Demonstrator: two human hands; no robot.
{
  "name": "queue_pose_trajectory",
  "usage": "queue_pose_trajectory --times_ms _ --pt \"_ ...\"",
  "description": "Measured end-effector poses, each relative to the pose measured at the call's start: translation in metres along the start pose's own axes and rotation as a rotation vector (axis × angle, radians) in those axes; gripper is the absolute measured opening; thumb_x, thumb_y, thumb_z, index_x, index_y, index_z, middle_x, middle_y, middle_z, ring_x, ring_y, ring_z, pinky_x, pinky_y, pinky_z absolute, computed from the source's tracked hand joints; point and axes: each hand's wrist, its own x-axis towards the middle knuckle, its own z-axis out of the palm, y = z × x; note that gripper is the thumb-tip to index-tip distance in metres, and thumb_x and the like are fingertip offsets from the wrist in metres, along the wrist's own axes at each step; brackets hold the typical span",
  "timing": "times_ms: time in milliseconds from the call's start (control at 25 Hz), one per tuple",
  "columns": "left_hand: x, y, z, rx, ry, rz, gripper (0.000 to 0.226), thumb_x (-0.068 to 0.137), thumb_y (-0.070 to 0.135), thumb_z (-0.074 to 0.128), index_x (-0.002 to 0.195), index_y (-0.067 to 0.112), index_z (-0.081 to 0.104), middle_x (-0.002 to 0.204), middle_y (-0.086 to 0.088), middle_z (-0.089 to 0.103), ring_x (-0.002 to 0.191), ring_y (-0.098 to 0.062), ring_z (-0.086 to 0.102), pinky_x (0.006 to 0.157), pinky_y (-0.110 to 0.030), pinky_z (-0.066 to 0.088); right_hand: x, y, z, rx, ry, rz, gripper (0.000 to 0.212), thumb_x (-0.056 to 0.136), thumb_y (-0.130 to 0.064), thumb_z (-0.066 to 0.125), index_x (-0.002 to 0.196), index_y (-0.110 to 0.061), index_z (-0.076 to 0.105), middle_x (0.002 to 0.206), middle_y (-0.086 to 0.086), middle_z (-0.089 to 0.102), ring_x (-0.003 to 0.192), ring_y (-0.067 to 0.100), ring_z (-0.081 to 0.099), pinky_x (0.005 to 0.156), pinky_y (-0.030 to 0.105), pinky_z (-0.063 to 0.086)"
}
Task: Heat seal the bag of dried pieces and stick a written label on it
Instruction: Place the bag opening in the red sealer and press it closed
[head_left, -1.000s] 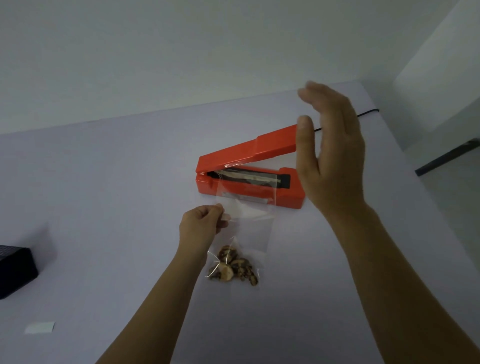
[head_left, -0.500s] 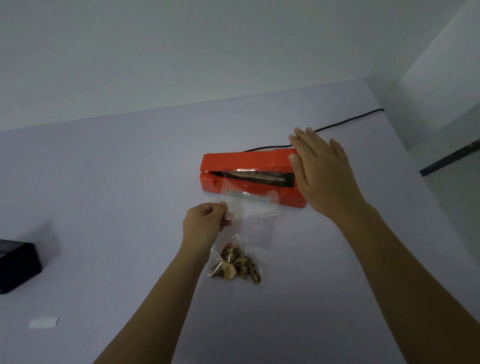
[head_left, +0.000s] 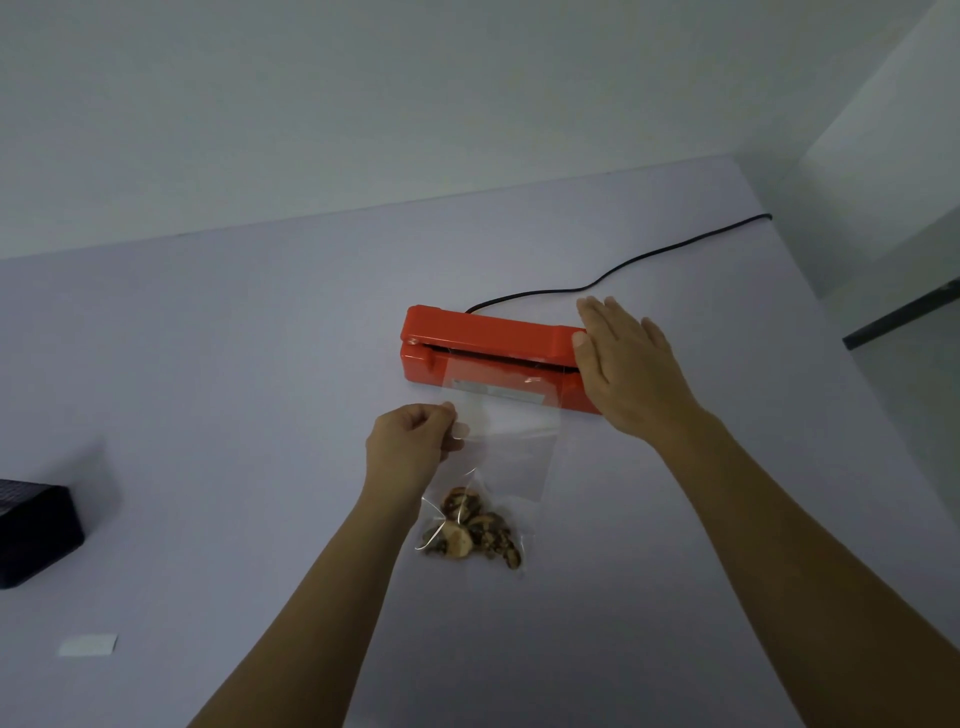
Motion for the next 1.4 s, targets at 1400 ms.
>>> queue_pose_trajectory --times_ms 1400 --pt "0.0045 -0.0083 -0.0022 -0.017 -0.021 -0.012 0.016 0.087 0.023 0.061 0.079 0.012 0.071 0.067 -0.001 0.073 0.057 -0.008 0.068 0.060 -0.023 0.051 0.0016 -0.0005 0.0101 -0.047 0.016 0.026 0.052 0.099 -0.033 0.020 0.145 -0.009 0.022 0.154 0.007 0.023 0.143 0.020 0.014 0.115 0.042 0.009"
